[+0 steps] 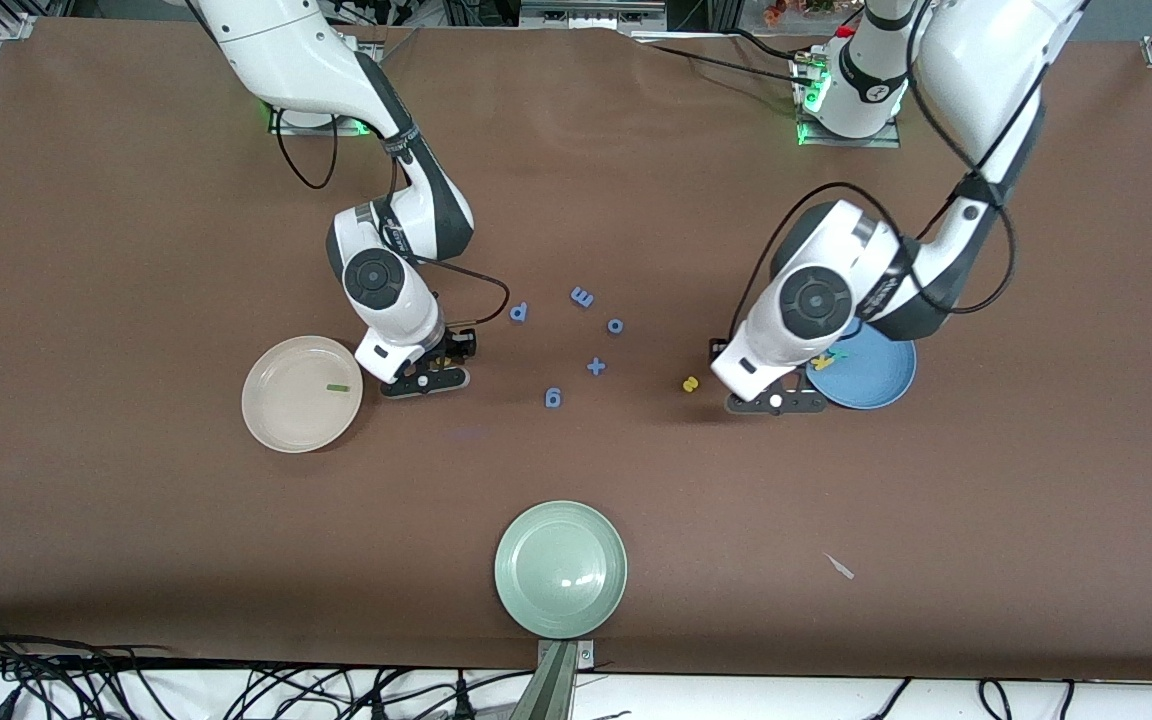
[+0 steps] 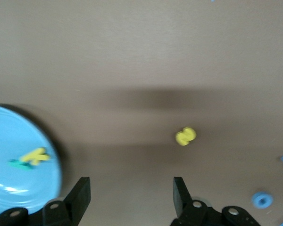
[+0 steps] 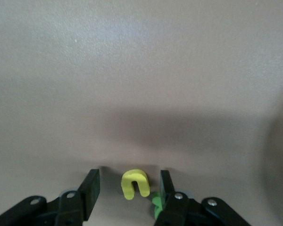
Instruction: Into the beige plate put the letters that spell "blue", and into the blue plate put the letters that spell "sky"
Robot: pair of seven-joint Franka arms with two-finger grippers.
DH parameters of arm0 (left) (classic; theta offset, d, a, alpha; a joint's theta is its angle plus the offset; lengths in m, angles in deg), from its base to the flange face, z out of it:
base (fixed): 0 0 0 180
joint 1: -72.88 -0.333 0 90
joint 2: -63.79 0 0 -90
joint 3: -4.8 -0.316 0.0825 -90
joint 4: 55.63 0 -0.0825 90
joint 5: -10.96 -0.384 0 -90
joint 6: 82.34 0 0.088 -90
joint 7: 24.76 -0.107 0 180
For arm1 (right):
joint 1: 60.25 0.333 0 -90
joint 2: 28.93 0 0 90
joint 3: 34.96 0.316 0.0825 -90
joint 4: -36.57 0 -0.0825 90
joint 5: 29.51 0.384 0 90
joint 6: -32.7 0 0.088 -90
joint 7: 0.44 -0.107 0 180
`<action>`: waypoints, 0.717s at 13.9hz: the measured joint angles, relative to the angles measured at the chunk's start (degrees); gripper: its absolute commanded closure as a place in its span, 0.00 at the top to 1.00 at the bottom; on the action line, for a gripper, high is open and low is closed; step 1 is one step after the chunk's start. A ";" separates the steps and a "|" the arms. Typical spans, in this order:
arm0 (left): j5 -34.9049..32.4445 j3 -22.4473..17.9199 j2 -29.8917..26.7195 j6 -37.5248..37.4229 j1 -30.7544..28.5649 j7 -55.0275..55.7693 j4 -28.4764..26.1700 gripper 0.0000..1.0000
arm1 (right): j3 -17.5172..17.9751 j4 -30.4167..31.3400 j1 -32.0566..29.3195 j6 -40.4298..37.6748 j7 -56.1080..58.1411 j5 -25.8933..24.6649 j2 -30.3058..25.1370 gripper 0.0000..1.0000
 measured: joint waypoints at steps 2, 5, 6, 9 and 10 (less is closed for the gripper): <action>0.00 -0.13 4.33 0.39 1.46 6.81 3.05 0.78 | 0.00 1.64 -0.02 2.54 0.40 0.36 0.01 0.55; -0.01 -0.40 8.99 4.17 1.74 11.92 5.69 0.75 | -0.02 2.46 -0.04 3.82 0.57 0.58 -0.19 0.49; -0.02 -0.55 9.79 5.54 1.74 13.36 5.92 0.75 | 0.01 2.47 -0.04 3.82 0.59 0.61 -0.28 0.47; -0.02 -0.64 11.70 9.10 1.78 17.60 5.97 0.71 | 0.10 2.56 -0.03 3.82 0.61 0.76 -0.47 0.40; -0.03 -0.64 12.30 9.58 1.83 18.62 5.92 0.64 | 0.17 2.61 -0.03 3.82 0.63 0.80 -0.48 0.38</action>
